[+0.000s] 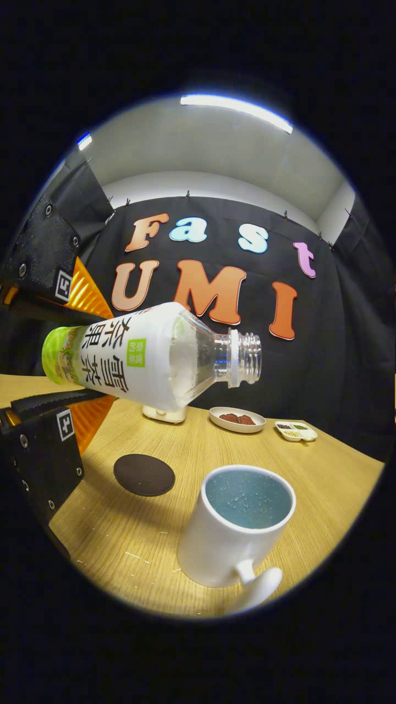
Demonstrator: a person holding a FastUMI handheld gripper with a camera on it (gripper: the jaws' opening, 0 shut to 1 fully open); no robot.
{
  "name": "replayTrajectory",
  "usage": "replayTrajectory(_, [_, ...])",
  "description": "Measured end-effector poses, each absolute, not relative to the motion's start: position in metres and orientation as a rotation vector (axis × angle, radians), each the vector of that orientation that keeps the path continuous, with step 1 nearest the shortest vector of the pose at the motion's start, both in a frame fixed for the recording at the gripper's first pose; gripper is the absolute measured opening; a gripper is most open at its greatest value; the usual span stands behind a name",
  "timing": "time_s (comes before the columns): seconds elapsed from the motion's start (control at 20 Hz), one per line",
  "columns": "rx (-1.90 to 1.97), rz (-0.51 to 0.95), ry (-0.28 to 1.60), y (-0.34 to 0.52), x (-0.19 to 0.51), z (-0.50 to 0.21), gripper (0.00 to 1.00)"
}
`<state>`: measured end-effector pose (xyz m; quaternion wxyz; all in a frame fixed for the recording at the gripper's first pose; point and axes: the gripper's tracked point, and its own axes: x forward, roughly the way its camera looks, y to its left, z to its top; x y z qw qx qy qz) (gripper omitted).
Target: Take the bottle from table, then pour the juice into the cup, finally place the bottle on the coaster
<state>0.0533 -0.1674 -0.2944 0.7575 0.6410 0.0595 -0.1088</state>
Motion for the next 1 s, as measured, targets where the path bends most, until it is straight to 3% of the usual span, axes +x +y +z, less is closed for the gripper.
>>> replayTrajectory(1.0, [1.665, -0.277, 0.032, -0.194, 0.051, -0.293, 0.56])
